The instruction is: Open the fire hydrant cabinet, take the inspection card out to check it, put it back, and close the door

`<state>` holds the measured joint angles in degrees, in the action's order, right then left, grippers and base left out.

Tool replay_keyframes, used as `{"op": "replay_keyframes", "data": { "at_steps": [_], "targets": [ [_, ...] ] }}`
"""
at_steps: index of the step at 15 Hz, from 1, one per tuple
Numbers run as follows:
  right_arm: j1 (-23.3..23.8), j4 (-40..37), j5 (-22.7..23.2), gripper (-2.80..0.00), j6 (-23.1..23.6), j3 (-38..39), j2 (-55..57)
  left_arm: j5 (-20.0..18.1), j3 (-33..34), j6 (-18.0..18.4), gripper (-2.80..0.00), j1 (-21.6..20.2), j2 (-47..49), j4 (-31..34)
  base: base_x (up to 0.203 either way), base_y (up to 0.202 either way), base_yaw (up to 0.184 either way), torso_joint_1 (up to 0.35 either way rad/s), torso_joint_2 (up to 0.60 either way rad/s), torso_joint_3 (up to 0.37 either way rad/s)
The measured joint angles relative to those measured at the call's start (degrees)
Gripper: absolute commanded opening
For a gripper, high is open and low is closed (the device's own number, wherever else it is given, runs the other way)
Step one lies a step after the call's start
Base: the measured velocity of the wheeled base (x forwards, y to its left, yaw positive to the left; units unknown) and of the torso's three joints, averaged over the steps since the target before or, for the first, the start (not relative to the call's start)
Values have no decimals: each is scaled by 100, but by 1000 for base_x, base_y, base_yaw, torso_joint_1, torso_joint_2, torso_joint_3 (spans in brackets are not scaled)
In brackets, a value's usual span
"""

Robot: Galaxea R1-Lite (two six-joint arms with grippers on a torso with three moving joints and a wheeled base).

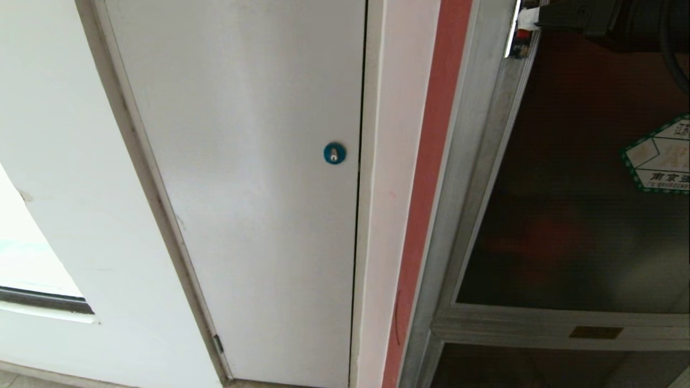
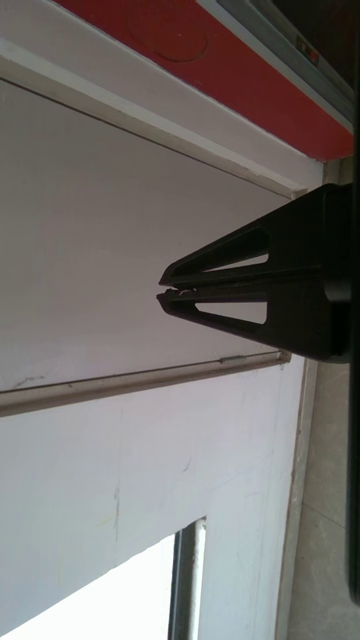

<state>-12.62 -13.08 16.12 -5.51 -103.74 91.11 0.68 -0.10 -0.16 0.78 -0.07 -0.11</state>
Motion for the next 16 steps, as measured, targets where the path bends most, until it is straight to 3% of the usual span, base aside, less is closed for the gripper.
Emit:
{"op": "replay_keyframes", "data": {
  "at_steps": [7, 16],
  "targets": [
    [-50, 73, 17, -280, -18, 121, -164, 0, 0, 2, -280, 1, 0, 1, 0, 0, 0, 0, 0, 0],
    [-767, 95, -17, -280, 23, 1291, -1822, -1, 0, 1, -280, 1, 0, -2, 0, 0, 0, 0, 0, 0]
  ]
}}
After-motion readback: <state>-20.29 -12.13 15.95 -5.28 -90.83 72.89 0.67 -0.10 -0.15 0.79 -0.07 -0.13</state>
